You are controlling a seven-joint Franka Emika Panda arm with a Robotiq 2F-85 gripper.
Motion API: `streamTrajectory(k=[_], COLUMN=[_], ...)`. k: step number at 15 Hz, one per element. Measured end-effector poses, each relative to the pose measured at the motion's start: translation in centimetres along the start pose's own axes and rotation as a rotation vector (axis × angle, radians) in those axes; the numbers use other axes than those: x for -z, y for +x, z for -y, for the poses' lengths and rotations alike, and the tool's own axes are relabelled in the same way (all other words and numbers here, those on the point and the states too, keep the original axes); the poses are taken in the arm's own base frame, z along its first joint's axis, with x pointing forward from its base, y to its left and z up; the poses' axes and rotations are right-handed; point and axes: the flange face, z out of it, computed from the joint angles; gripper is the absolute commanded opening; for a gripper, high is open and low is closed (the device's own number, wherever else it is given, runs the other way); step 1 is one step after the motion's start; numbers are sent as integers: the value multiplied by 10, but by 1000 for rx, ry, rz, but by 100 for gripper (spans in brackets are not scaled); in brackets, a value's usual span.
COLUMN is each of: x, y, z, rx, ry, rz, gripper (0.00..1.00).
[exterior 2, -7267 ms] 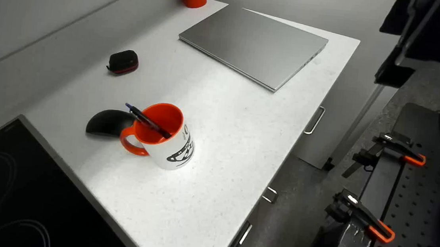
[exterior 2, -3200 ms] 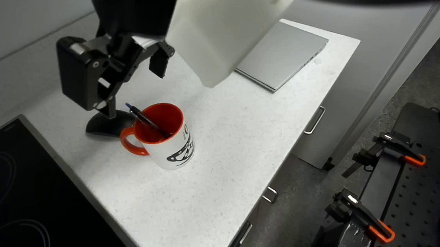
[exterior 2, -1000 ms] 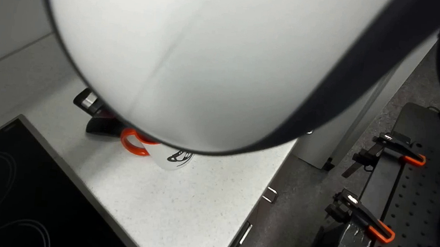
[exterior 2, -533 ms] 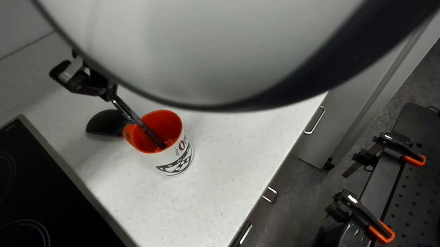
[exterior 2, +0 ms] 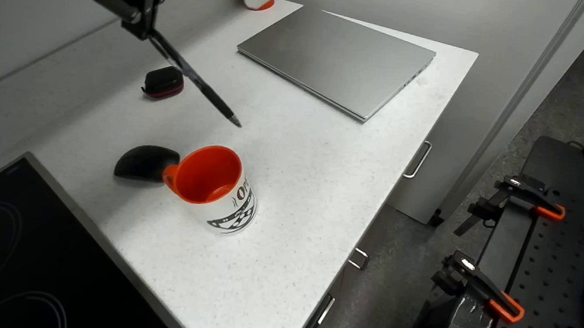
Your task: Remove the black pen from the mug and place it on the countertop
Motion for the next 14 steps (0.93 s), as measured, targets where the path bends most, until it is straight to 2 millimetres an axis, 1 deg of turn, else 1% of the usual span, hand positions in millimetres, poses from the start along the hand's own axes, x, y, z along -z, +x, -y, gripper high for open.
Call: streamTrajectory(k=[2,5,9,12,14], x=[-1,-16,-51,-81,-97], y=[-8,-30,-60,-79,-87], z=[-19,-42,-57,-63,-70], rx=[27,22,-35,-93,-132], ry=[-65,-136,-167,-167,-171], rz=[55,170,319,379,405], gripper=[2,2,2,2,2])
